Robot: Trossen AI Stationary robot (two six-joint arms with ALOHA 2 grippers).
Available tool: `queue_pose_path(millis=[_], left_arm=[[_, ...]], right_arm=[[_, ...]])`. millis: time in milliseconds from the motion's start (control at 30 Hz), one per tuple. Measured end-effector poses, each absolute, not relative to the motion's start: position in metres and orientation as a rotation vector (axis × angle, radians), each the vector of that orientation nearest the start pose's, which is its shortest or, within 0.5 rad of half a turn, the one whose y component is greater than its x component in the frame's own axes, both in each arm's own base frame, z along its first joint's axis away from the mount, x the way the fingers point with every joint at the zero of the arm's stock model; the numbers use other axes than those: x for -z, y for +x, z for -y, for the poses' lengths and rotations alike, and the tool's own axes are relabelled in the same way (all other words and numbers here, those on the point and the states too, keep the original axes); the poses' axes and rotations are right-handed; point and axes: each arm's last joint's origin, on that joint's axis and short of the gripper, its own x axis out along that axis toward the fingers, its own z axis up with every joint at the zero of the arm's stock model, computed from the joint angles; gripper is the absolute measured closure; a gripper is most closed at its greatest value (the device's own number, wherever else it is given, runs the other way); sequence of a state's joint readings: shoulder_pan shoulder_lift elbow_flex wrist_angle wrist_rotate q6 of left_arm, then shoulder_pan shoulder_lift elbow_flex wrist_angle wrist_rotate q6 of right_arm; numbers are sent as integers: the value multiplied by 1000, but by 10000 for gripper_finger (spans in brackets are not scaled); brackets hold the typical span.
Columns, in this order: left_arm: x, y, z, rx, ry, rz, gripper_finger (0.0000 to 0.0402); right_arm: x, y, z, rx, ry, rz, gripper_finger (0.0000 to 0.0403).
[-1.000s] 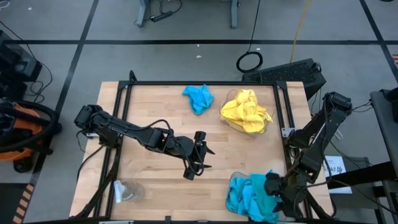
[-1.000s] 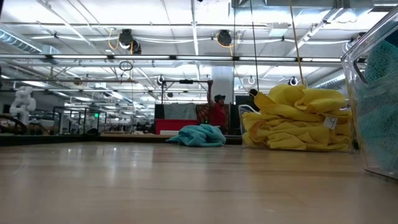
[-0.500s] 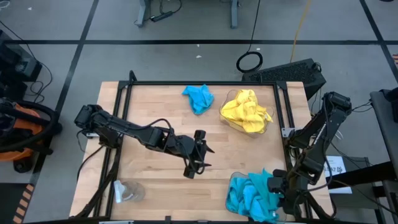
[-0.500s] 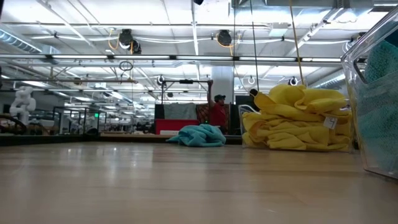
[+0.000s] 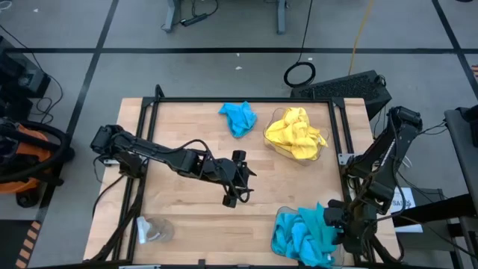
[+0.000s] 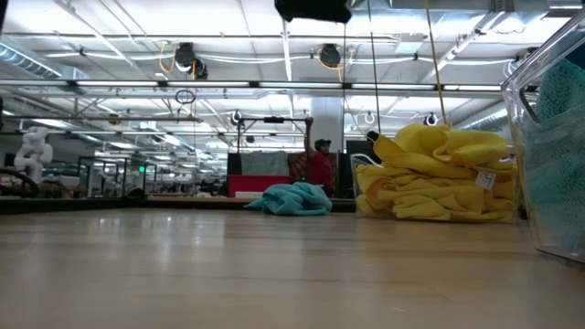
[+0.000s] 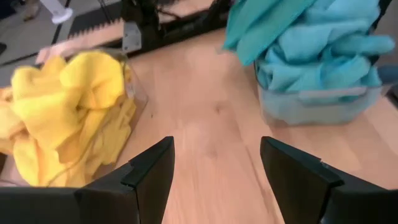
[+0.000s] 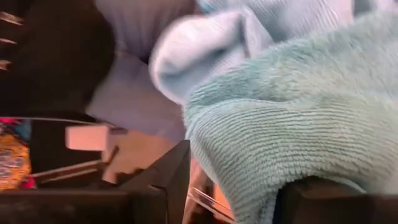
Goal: Sort microfiber towel by color & place in baskets
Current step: Put the blue microfiber cloth into the bottom transparent bin
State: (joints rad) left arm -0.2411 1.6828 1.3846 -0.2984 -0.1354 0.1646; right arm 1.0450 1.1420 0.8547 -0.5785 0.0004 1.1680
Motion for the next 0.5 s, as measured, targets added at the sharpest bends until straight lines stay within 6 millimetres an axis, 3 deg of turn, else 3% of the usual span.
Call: queue_pose_path(millis=[367,500], left_arm=[[-288,373,88,145,287,-619,158],[-286,374,88,146,291,-629,158]], right_arm=[[-264,112,-192,-390,581,-1156,224],[-263,112,-191,-377,580,-1162,236]])
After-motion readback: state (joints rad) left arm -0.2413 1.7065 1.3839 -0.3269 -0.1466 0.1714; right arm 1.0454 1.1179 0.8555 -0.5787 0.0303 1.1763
